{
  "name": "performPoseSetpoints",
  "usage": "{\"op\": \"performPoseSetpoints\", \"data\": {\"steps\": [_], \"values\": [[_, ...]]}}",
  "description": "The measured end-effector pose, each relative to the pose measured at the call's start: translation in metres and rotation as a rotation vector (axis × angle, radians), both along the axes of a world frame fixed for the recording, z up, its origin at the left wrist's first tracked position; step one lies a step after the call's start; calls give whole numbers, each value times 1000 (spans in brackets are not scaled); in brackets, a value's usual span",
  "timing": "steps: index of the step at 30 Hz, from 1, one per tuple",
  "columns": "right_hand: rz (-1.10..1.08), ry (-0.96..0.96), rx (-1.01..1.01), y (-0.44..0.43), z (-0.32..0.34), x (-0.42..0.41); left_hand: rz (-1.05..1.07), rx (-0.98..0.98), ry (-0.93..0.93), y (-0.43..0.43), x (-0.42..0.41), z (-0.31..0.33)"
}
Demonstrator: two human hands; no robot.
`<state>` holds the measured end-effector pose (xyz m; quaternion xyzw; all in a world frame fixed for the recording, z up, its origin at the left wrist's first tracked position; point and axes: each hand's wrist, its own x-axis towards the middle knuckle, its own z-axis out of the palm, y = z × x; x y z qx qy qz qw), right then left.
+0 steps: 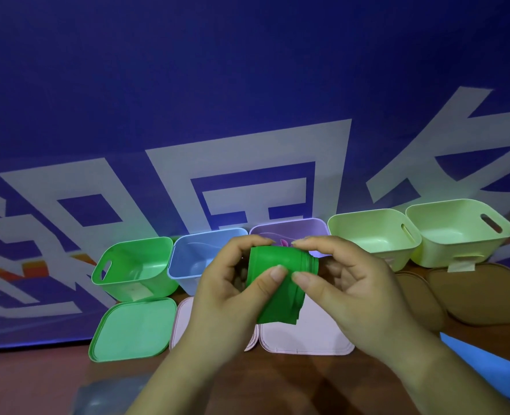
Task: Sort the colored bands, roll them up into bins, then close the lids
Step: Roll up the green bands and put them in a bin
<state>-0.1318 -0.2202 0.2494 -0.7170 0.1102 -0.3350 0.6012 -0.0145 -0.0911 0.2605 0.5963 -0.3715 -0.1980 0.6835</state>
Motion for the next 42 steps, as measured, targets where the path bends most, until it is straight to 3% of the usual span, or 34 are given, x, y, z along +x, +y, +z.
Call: {"op": "performPoseSetpoints", "data": {"steps": [9,15,27,35,42], "values": [[-26,-20,-127,-1,-5,1,2,17,-13,-2,0,0],[-31,-6,-75,0,-5,2,-37,42,21,-1,3,1],[23,2,255,-1,4,2,-126,84,-176,8,13,-2],[12,71,280,-3,3,4,-120,58,-158,5,16,-6],[-17,89,164,-4,2,2,-88,55,-77,3,14,-12]]}}
